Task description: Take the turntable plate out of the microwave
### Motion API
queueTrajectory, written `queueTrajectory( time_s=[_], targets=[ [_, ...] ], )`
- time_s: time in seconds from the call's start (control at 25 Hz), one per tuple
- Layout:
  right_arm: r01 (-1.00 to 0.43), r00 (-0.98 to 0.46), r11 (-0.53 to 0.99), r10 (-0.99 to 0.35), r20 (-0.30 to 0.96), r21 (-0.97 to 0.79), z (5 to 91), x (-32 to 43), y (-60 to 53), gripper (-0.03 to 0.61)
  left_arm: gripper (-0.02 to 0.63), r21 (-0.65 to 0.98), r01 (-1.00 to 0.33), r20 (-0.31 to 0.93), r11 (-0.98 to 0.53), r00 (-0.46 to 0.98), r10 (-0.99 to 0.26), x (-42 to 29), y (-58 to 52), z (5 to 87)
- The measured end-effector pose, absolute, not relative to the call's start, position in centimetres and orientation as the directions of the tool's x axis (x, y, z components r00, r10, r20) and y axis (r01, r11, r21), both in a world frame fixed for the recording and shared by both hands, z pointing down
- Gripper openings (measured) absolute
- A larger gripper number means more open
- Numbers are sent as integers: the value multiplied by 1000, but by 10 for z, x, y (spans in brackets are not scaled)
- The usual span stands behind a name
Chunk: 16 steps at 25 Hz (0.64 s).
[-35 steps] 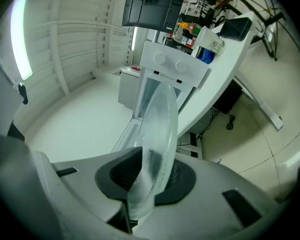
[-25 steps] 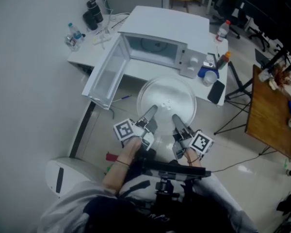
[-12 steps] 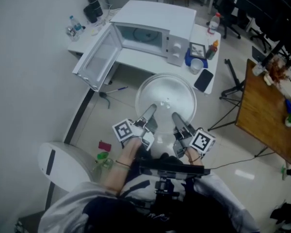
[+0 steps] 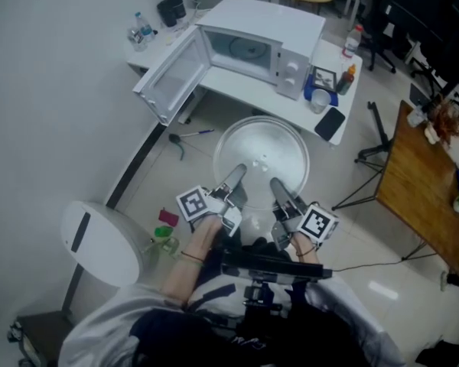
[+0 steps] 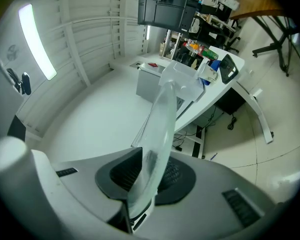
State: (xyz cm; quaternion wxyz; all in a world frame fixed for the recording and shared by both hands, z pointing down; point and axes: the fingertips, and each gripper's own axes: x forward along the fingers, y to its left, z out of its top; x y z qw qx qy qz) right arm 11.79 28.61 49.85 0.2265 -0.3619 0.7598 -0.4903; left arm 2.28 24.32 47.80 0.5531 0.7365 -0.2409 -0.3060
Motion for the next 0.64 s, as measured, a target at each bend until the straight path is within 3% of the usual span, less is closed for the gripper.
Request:
queueTrajectory(
  time_s=[0.64],
  targets=[
    [-338,-661,261,-749,31,-904,497,106,296,64,15,966,-28,-175,-258,664,-727,7,257,478]
  ],
)
